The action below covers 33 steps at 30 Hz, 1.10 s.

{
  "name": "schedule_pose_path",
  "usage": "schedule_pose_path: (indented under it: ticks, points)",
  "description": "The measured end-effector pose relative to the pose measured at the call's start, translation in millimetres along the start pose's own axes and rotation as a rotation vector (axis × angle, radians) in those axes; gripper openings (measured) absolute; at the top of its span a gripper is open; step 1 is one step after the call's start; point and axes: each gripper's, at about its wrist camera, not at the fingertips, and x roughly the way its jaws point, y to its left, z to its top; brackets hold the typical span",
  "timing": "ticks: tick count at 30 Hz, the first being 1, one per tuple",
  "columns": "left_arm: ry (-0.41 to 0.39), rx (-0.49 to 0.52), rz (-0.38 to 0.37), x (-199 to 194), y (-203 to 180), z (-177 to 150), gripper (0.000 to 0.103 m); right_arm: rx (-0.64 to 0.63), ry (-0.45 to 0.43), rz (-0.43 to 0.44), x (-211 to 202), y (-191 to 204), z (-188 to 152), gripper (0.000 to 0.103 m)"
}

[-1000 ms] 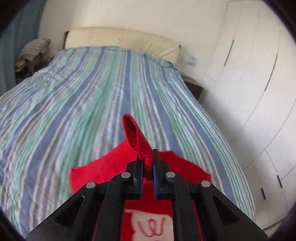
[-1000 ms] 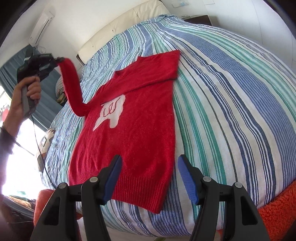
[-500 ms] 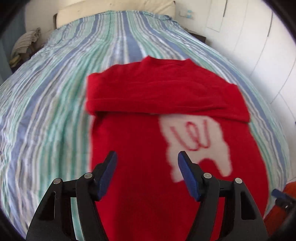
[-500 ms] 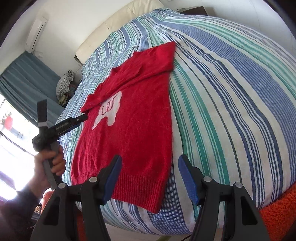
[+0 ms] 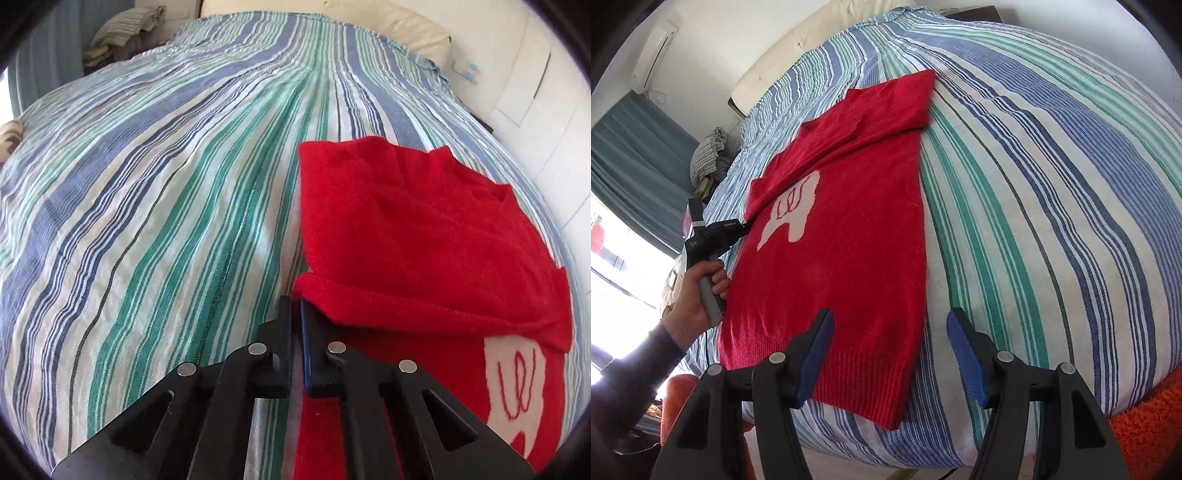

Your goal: Fold small clothes

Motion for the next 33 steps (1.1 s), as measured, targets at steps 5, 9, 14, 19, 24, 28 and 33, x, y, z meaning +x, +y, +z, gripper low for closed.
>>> schedule_pose_path:
  ticks: [5, 9, 14, 19, 24, 28, 33]
  points:
    - [-0.009, -0.044, -0.039, -3.1, 9.8, -3.3, 0.007, -0.068, -0.045, 0.108, -0.3, 35.9, 90.6, 0.063]
    - [0.024, -0.139, -0.111, -19.8, 36.1, -10.9, 0.007, -0.077, -0.122, 0.147, 10.3, 64.5, 163.8, 0.063]
    - [-0.037, -0.178, -0.158, -55.4, 50.8, 2.5, 0.016, -0.110, -0.051, 0.208, 58.9, 107.7, 193.8, 0.063]
    - [-0.120, -0.092, -0.170, -54.3, 11.4, 44.7, 0.056, -0.102, 0.005, 0.256, 83.8, 124.8, 154.2, 0.063]
    - [0.070, 0.058, -0.074, -0.2, -8.0, 7.3, 0.035, -0.128, 0.056, 0.210, 74.1, 101.4, 108.2, 0.063]
    - [0.031, -0.007, -0.118, -12.9, 8.8, -13.8, 0.035, -0.119, 0.073, 0.150, 60.8, 68.6, 77.3, 0.063]
    - [0.076, -0.023, -0.118, -22.9, 7.8, -14.9, 0.039, -0.108, 0.040, 0.107, 36.3, 45.4, 48.0, 0.063]
